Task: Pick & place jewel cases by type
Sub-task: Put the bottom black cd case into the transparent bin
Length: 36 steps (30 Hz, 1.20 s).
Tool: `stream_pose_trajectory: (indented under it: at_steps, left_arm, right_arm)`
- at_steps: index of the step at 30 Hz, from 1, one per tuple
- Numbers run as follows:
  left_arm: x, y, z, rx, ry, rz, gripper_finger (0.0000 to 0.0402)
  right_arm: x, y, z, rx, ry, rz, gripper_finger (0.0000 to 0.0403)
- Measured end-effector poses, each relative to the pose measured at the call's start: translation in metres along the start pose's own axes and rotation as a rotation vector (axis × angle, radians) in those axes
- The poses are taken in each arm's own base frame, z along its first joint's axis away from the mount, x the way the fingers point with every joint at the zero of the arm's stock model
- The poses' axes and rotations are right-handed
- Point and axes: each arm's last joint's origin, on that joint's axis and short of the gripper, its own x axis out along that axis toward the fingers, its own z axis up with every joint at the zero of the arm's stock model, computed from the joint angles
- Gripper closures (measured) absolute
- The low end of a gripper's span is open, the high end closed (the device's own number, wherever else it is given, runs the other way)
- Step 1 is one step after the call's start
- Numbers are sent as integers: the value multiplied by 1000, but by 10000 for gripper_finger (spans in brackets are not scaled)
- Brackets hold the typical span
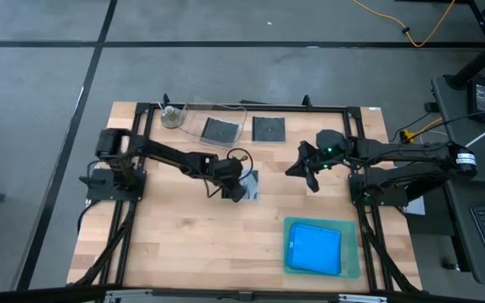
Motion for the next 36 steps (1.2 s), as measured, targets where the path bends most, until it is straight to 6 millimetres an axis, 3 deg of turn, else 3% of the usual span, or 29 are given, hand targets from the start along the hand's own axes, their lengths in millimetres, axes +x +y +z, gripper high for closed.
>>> stream_pose_trajectory:
  at_steps: [8,15,20,25,30,36]
  left_arm:
    - [-77,-16,8,-69,-137,-49,400]
    - [-118,6,-15,-213,-91,230,400]
    - [-106,34,-48,-317,-17,299,400]
    - [-82,55,-76,-373,-2,190,392]
    - [-70,68,-87,-372,-29,115,383]
    - [-67,72,-86,-347,-52,88,353]
  right_arm:
    - [29,-16,-16,29,162,-121,395]
    - [75,-32,-37,65,283,-137,398]
    - [101,-39,-49,106,300,-135,399]
    - [123,-39,-53,129,341,-133,399]
    - [145,-41,-47,129,372,-134,399]
    - [167,-44,-31,119,424,-120,399]
